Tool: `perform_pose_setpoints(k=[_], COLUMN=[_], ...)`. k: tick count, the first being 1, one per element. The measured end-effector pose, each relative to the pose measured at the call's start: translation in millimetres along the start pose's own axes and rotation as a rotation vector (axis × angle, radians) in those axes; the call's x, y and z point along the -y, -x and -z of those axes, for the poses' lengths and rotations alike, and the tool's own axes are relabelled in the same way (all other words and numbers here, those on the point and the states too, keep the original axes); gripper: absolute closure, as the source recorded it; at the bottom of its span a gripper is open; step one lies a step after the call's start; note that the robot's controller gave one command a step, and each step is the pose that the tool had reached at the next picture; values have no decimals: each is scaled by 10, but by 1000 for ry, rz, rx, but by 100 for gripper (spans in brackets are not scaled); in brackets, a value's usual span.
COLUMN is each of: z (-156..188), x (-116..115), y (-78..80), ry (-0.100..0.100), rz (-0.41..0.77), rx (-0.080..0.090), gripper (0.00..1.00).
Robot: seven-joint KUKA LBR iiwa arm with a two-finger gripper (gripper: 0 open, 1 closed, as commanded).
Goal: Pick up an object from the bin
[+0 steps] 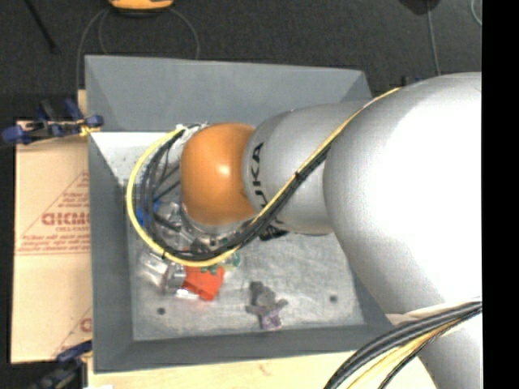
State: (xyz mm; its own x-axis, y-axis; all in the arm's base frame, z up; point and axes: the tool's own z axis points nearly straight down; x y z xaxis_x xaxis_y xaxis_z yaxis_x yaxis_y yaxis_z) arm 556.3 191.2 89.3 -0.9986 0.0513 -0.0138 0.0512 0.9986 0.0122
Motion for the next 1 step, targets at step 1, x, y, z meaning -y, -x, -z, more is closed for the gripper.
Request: perform_pose_setpoints(k=[1], z=[9], x=[2], y=[-11], ry=[-3], rz=[-1], rx=[-3], gripper=[100])
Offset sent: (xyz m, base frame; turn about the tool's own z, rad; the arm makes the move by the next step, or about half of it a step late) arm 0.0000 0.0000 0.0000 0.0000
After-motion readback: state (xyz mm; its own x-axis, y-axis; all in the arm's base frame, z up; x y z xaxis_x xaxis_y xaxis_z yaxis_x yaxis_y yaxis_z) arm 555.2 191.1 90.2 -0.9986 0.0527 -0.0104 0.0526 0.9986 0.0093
